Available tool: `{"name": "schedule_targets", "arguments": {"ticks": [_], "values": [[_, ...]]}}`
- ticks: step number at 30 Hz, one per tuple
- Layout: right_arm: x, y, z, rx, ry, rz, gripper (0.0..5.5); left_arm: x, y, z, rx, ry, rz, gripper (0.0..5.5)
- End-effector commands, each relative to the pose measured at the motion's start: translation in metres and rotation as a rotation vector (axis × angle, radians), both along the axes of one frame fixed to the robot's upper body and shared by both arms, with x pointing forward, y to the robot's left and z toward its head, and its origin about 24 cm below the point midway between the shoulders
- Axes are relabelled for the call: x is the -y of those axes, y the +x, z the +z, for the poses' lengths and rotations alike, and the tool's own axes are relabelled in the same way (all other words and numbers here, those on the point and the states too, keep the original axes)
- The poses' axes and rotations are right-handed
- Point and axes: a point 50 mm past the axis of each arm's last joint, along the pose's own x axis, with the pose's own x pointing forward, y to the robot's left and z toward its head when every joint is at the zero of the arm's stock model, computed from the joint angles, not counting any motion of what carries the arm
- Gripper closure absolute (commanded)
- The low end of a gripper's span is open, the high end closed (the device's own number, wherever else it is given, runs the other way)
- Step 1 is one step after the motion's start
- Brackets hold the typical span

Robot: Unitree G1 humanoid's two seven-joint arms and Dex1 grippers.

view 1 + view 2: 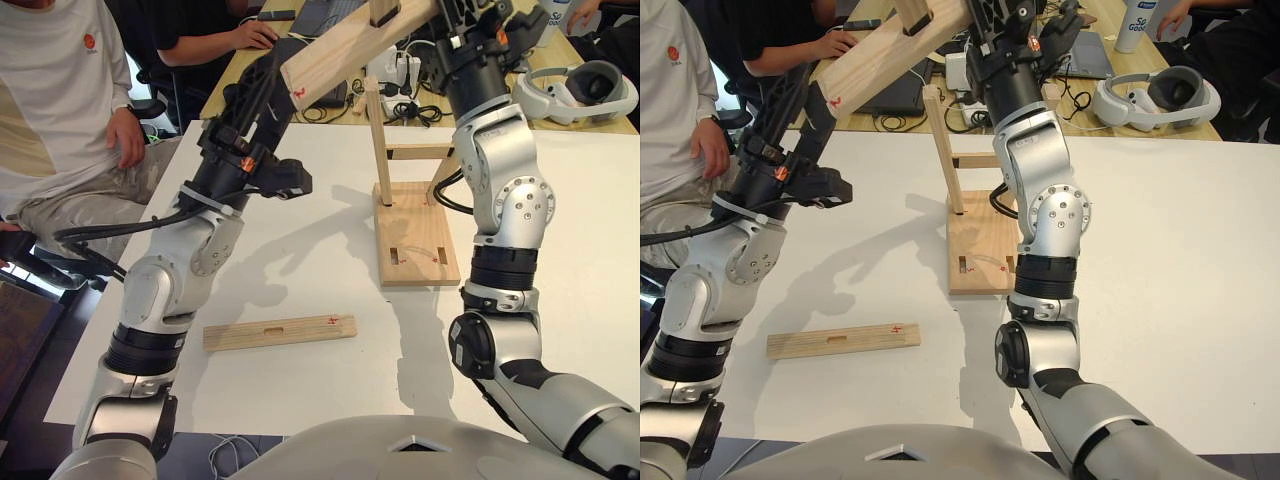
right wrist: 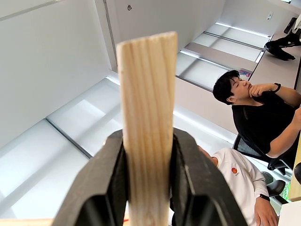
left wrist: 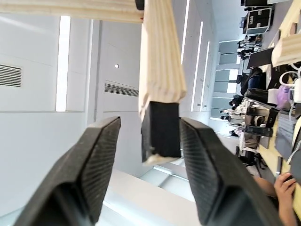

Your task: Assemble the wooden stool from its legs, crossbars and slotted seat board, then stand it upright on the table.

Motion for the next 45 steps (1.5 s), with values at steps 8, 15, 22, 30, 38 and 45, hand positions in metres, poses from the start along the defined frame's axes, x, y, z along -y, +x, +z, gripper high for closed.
{"name": "schedule_targets", "arguments": {"ticks": [8, 15, 22, 30, 38, 45], "values": [[0.031, -0.008, 0.013, 0.071, -0.006, -0.089, 4.49, -0.053, -0.016, -0.041, -1.723, -1.064, -0.417, 2.44], [0.075, -0.025, 0.023, 0.133, -0.114, -0.256, 4.49, -0.064, -0.129, -0.057, -2.523, -0.766, -0.512, 2.44], [0.071, -0.084, -0.010, 0.115, -0.471, -0.190, 4.49, -0.078, -0.169, -0.100, -2.593, -0.376, -0.226, 2.44], [0.108, -0.144, -0.093, -0.169, -1.023, -0.151, 4.49, -0.096, -0.137, -0.160, -2.209, -0.357, 0.090, 2.44], [0.131, -0.122, -0.083, -0.190, -1.039, -0.517, 4.50, -0.087, -0.055, -0.167, -1.875, -0.447, 0.132, 2.44], [0.134, -0.113, -0.051, -0.088, -0.814, -0.593, 4.50, -0.078, -0.021, -0.149, -1.709, -0.547, 0.120, 2.44]]}}
